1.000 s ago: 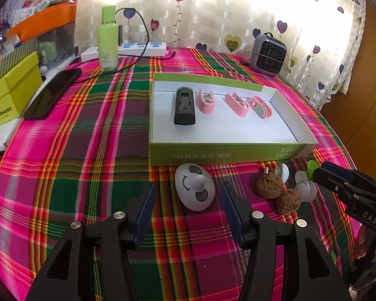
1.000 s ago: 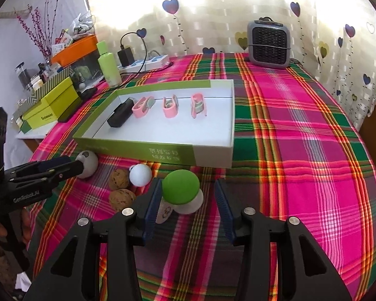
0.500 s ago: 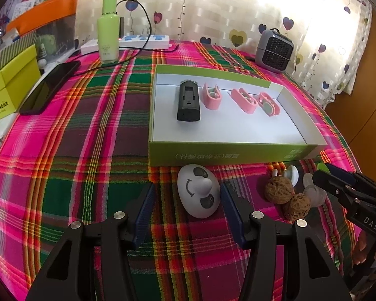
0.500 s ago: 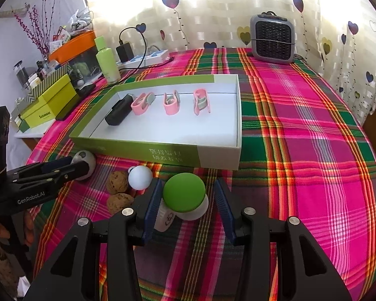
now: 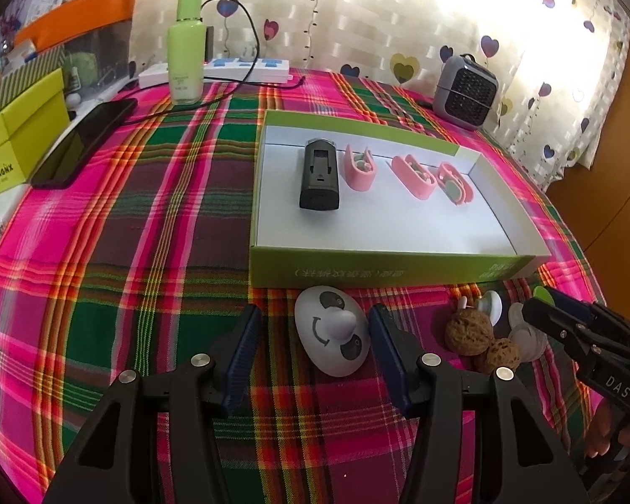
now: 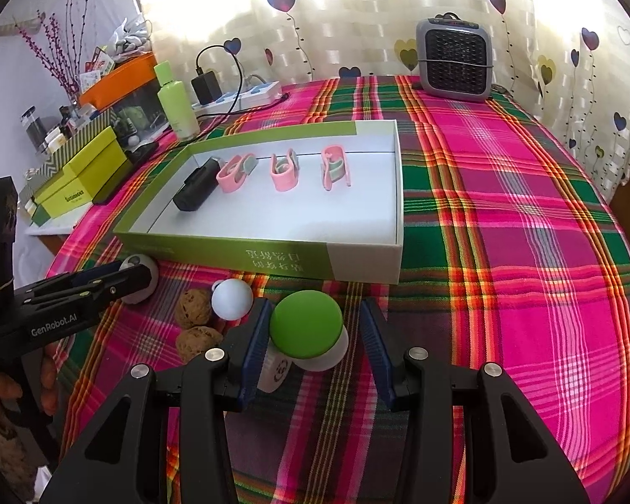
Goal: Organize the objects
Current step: 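Grasp the white panda-face toy with the left tool while the right tool grasps the green mushroom toy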
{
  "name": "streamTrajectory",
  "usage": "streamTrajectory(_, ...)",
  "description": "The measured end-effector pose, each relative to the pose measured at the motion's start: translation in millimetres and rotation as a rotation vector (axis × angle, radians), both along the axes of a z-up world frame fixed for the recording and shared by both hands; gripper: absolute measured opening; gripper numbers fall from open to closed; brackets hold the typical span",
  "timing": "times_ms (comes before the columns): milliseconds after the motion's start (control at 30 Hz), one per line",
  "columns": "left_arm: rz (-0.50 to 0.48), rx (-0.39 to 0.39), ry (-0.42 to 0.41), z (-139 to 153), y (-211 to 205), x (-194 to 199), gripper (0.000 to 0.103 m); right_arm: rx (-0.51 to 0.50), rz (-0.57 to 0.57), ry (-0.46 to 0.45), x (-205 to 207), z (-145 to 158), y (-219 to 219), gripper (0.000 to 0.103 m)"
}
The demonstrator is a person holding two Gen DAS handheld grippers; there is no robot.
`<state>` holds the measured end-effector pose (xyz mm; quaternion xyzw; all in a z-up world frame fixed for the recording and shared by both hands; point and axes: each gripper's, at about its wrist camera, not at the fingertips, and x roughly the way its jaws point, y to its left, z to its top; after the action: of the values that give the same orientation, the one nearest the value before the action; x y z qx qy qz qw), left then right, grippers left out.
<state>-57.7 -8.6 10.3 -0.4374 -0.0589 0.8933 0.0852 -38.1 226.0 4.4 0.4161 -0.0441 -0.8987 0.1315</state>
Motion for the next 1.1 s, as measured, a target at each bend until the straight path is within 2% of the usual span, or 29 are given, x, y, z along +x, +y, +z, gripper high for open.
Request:
streamTrajectory(133, -0.008, 0.012, 0.002, 0.4, 1.1, 0.6, 0.038, -0.008, 0.011, 0.007, 0.8, 1.0, -1.1, 0.036)
streamTrajectory(233, -0.015, 0.017, 0.002, 0.6, 3.3, 1.1, 0.033, -0.004, 0.018, 0.009, 1.3, 0.8, -2.7, 0.035)
streamTrajectory(567, -0.016, 0.038, 0.017, 4.3, 2.8, 3.4, 0.026, -0.024, 0.014, 0.013, 2.8, 1.3, 0.1, 0.034)
streamTrajectory(1100, -0.019, 0.055, 0.027, 7.8, 2.6, 7.7, 0.025, -0.047, 0.009, 0.041, 5.1, 8.8, 4.0, 0.034)
